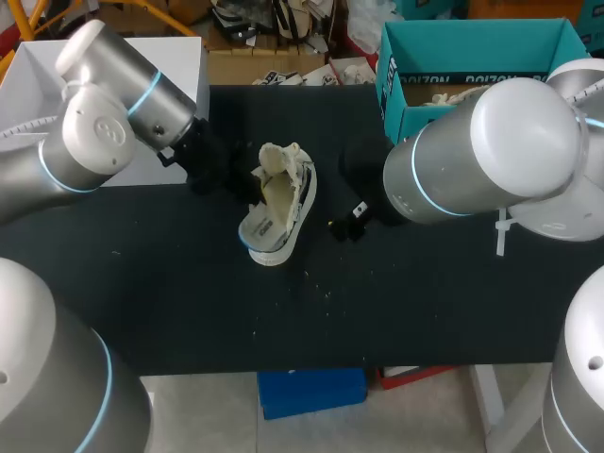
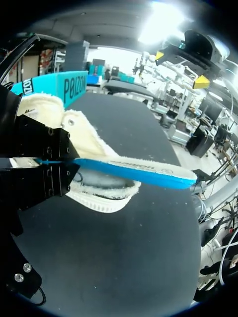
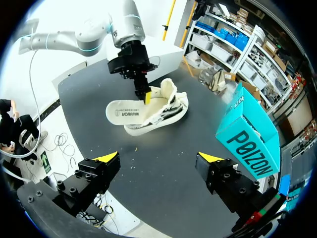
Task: Take the shoe out of the shoebox, open the shoe tongue, remove and reinsert the insole, then place the shoe into the shoebox
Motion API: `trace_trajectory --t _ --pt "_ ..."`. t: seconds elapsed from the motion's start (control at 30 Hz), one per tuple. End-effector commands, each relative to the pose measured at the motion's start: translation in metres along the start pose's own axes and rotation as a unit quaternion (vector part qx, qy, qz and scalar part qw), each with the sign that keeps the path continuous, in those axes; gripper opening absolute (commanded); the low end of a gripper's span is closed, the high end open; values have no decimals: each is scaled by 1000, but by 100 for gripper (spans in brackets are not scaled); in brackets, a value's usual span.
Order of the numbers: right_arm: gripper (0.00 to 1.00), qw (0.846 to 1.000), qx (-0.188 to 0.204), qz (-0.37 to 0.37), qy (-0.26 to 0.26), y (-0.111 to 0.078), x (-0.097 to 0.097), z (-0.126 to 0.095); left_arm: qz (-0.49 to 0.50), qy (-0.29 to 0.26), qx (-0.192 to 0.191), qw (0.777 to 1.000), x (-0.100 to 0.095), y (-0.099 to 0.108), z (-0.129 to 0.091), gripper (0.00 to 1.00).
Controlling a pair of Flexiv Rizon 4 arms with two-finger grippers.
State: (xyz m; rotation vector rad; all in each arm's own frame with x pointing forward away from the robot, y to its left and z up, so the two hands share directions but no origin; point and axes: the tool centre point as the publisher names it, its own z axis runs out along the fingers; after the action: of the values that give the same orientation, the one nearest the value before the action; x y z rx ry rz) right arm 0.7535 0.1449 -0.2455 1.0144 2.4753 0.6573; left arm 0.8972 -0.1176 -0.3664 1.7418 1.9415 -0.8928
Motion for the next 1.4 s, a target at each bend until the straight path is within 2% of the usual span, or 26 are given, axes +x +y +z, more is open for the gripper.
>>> trace_trajectory --t 0.03,0.3,0.5,0.53,0.6,0.63,0.73,0.8,1.07,1.23,1.4 --pt "100 1000 -1 0 0 -1 0 0 -1 2 -5 1000 -2 6 5 0" --pt "100 1000 -1 0 0 -1 0 0 -9 5 -35 999 -4 20 7 0" --pt "100 1000 -1 0 0 -1 0 0 -9 8 -42 999 -5 18 6 0" --pt "100 1000 -1 0 0 -1 0 0 -9 9 -42 999 -5 16 5 4" --pt "100 1000 -1 0 0 -1 0 0 -7 9 -40 999 -3 12 2 31" --pt "100 1000 -1 0 0 -1 0 0 -6 10 -40 999 -3 10 0 39" --pt "100 1000 -1 0 0 -1 0 0 -3 9 -35 999 -1 1 -7 49" --pt "100 1000 -1 0 0 -1 0 0 0 9 -32 999 1 -5 -11 63" --pt "100 1000 -1 0 0 -1 0 0 14 2 -23 1000 1 -25 -26 55" --pt "100 1000 -1 0 0 -1 0 0 18 8 -12 1000 6 -35 -23 49" --pt "100 1000 -1 0 0 -1 0 0 25 21 -4 999 12 -42 -20 48"
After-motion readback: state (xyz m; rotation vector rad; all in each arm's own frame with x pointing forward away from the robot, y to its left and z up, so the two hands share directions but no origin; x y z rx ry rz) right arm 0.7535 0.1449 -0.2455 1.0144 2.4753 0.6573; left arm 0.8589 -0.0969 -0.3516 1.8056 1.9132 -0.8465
